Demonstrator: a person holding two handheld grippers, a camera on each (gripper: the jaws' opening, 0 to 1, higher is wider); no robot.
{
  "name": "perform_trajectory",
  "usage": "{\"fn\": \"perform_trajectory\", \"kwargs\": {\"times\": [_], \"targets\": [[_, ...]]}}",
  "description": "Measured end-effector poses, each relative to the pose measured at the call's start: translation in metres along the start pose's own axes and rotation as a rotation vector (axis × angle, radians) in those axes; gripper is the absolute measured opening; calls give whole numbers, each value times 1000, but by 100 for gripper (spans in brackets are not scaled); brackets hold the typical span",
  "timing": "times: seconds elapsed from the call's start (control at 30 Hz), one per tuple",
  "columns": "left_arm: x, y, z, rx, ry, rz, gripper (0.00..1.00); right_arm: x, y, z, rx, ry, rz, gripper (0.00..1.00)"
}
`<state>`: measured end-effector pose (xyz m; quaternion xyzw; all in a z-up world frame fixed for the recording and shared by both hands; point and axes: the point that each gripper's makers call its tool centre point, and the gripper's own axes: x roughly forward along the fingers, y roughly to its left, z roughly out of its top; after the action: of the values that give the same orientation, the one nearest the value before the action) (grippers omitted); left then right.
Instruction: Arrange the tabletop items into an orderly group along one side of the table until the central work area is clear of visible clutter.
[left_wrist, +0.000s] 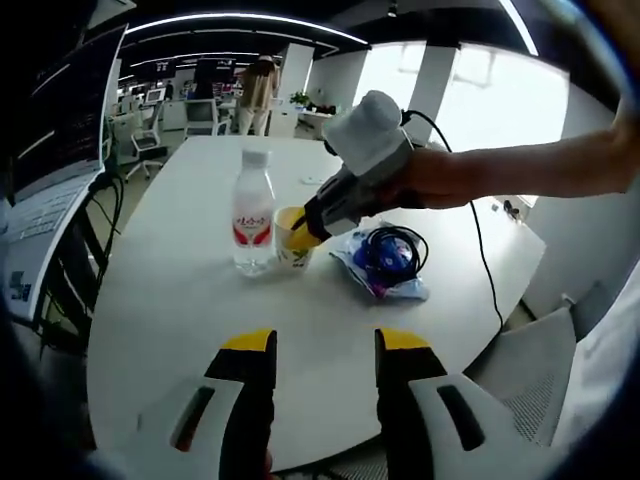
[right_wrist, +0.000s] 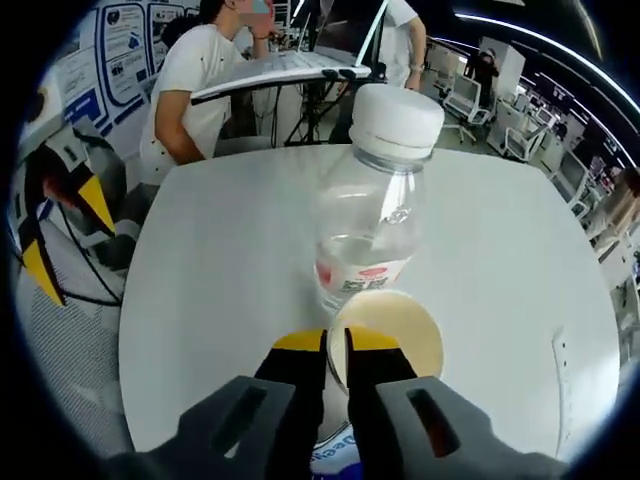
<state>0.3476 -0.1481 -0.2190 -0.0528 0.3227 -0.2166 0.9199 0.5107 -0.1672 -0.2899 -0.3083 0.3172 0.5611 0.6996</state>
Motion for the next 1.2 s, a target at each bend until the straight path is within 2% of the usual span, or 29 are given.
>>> {"fn": "perform_trajectory", "kwargs": {"times": [0.43, 1.2], "targets": [[1, -1, 2, 5, -7, -3, 38, -13, 6, 8, 5, -12, -10, 6], [4, -11, 6, 21, -12, -19, 38, -33, 1, 15, 44, -61, -15, 8]]}}
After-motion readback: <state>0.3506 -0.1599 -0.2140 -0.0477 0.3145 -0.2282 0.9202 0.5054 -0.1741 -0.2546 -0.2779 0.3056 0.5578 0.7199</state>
